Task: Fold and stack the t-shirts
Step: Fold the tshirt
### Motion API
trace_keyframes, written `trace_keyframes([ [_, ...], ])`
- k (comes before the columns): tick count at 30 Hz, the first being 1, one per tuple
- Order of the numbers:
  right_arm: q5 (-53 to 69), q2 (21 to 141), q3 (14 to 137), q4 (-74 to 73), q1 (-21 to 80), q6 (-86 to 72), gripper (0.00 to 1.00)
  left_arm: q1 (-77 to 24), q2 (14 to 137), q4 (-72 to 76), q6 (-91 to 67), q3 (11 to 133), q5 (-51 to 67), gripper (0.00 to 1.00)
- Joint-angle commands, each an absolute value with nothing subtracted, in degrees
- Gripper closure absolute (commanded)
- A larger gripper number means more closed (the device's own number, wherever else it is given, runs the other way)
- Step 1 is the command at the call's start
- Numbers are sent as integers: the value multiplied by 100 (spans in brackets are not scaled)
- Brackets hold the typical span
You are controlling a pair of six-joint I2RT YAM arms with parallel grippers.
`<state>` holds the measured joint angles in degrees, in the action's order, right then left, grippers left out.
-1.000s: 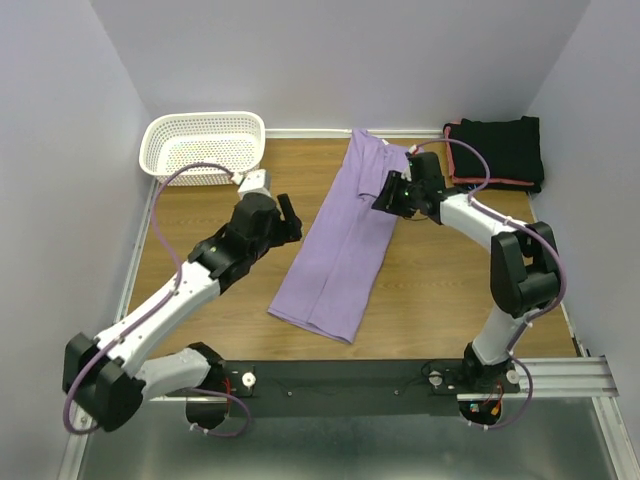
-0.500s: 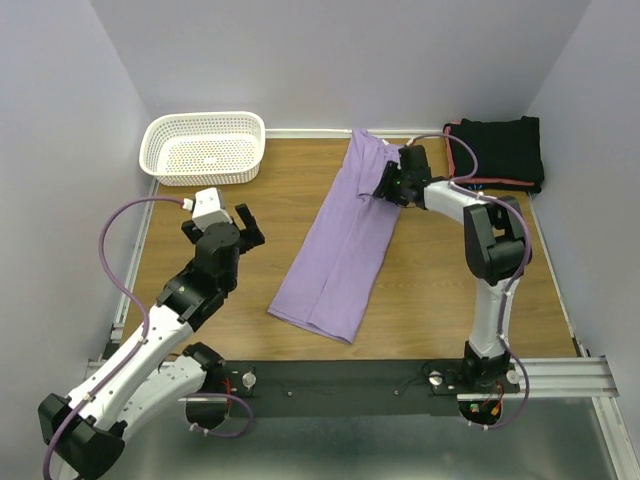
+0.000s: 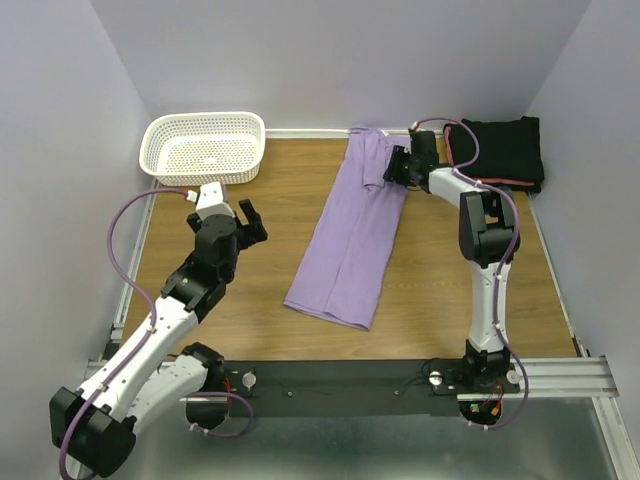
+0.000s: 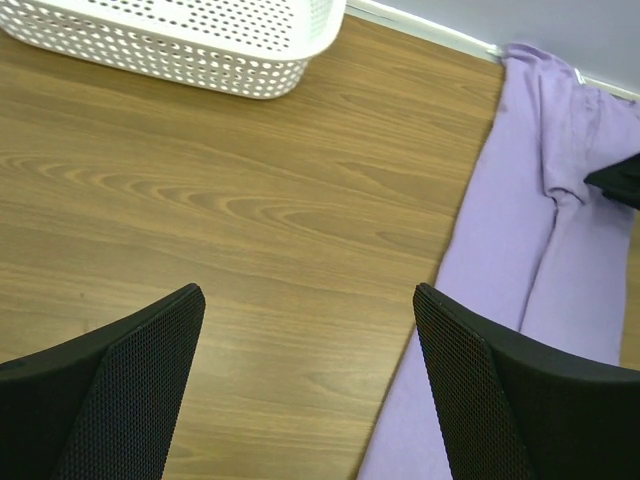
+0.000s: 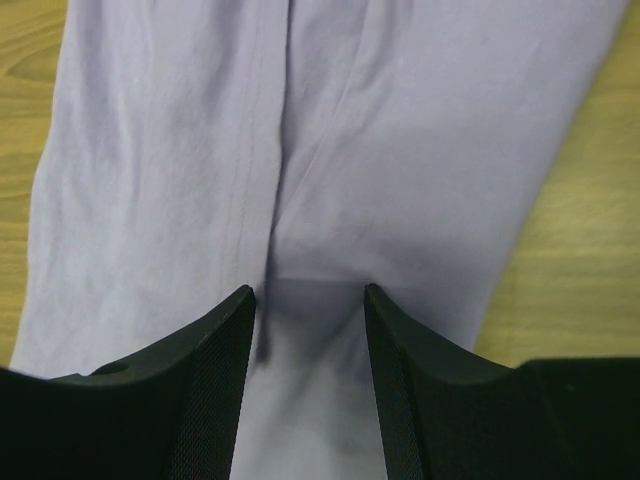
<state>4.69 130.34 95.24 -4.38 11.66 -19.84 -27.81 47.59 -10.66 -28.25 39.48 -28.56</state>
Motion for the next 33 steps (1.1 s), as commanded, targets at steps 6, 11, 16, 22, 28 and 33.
trace_keyframes([
  [6,844,12061,9125,-948,1063,-1933,41,-2768,5624,-1080,-2909,4069,-389,7],
  [11,792,10408,7669,-1895,1501,-2478,35,-3014,6336,-1906,-2883,4333,272,11],
  [16,35,8714,6032,-2610,2520,-3214,34,-3164,6592,-2328,-2883,4298,325,16],
  [22,-53,7779,4599,-3382,3892,-4367,32,-3261,6846,-2618,-2822,4280,396,17],
  [28,299,7620,4219,-3533,4403,-5001,30,-3287,7180,-2681,-2760,4236,387,18],
  [33,343,8033,4368,-3410,4702,-5045,28,-3313,7462,-2540,-2760,4175,457,21],
])
